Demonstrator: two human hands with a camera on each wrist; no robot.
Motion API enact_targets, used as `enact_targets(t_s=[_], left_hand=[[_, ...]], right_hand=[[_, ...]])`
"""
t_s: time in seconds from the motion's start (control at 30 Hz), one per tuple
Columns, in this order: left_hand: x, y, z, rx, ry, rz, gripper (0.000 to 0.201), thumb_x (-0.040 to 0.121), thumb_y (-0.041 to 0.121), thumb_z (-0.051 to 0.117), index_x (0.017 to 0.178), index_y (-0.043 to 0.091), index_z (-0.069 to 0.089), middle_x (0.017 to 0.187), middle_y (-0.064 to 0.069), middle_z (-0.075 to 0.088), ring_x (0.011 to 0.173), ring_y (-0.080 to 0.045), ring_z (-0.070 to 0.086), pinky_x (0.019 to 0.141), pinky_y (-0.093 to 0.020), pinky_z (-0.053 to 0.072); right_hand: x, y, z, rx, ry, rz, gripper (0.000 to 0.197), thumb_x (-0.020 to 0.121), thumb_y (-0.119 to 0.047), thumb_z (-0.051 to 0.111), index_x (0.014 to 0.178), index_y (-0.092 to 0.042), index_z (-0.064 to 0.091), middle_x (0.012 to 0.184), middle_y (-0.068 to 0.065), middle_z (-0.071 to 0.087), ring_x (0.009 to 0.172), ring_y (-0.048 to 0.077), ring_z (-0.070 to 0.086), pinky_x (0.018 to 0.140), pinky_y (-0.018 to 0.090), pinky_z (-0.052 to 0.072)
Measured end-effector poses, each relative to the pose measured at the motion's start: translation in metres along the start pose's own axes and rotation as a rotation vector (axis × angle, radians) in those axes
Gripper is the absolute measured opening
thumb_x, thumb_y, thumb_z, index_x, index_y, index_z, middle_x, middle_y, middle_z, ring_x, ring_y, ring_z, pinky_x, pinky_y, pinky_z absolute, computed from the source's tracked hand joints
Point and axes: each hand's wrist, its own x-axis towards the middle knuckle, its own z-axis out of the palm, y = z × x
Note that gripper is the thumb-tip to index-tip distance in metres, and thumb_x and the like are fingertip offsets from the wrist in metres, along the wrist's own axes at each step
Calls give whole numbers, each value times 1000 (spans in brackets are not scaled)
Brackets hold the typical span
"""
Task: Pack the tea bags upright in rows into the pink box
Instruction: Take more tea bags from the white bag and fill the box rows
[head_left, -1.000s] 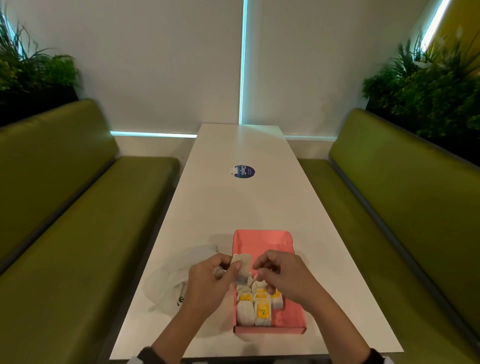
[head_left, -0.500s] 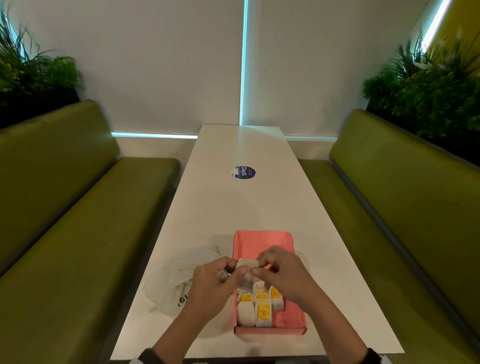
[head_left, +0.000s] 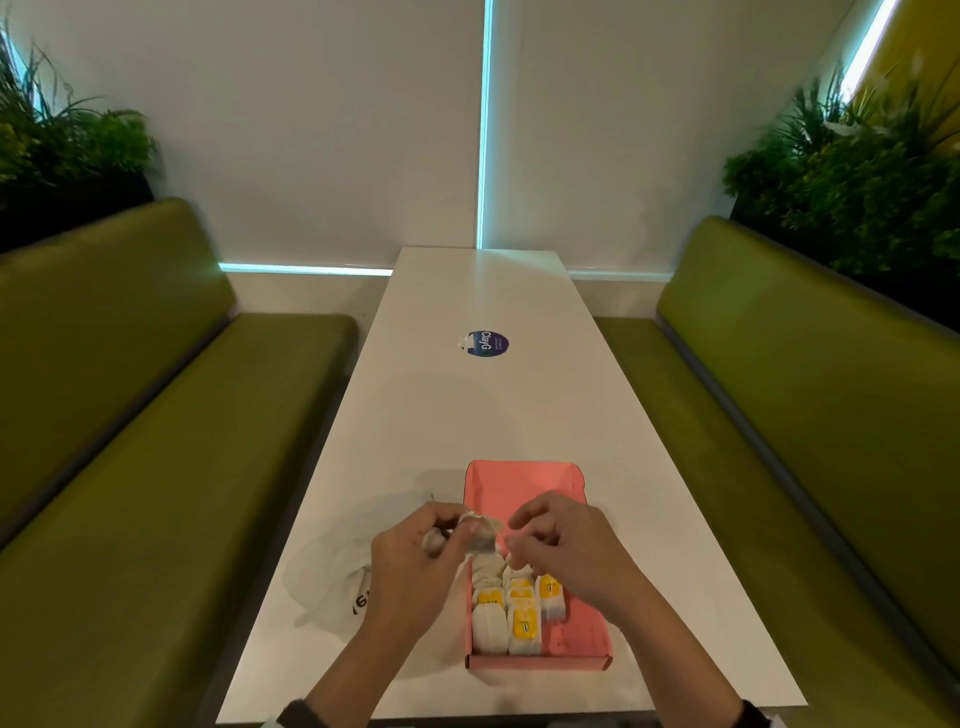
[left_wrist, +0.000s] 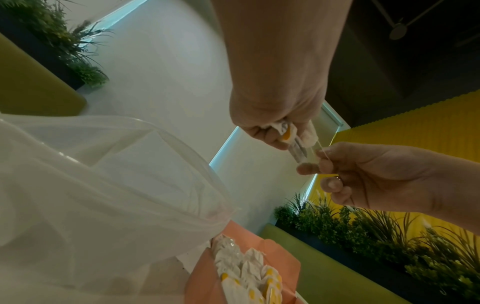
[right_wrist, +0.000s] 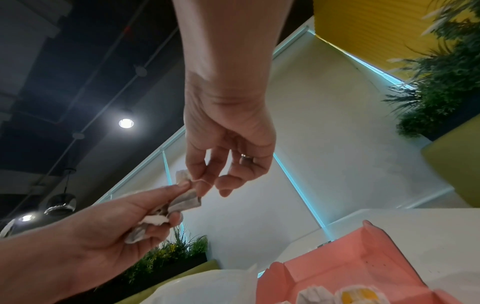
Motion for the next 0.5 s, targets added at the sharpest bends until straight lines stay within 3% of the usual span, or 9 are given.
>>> enact_targets(t_s=[0.13, 0.27, 0.4, 0.5], left_hand=[[-3, 1, 4, -26, 12, 58, 33, 77, 5, 74, 80, 37, 65, 73, 21, 69, 68, -1, 66, 61, -10, 50], [-3, -4, 3, -33, 24, 177, 37, 73, 5, 77, 84, 39, 65, 76, 19, 69, 69, -3, 66, 61, -10, 50], [-1, -4, 1, -91, 14, 248, 25, 74, 22, 78, 82, 44, 68, 76, 20, 69, 70, -3, 66, 63, -10, 50], [-1, -4, 1, -150, -5, 268, 19, 74, 37, 69, 92, 42, 68, 77, 18, 70, 72, -5, 67, 65, -12, 52]], right_hand=[[3, 1, 9, -176, 50, -55, 15, 80, -29, 71, 82, -15, 76, 90, -21, 55, 68, 0, 52, 68, 17, 44], [3, -2, 13, -116, 115, -75, 20, 77, -28, 75, 94, -17, 75, 86, -24, 55, 61, -1, 52, 61, 11, 41], [2, -5, 11, 9, 115, -86, 23, 76, -17, 76, 99, -18, 75, 89, -27, 58, 64, -8, 57, 62, 12, 48], [1, -5, 11, 104, 37, -63, 25, 78, -14, 74, 101, -24, 74, 93, -21, 65, 60, -1, 61, 62, 17, 52]])
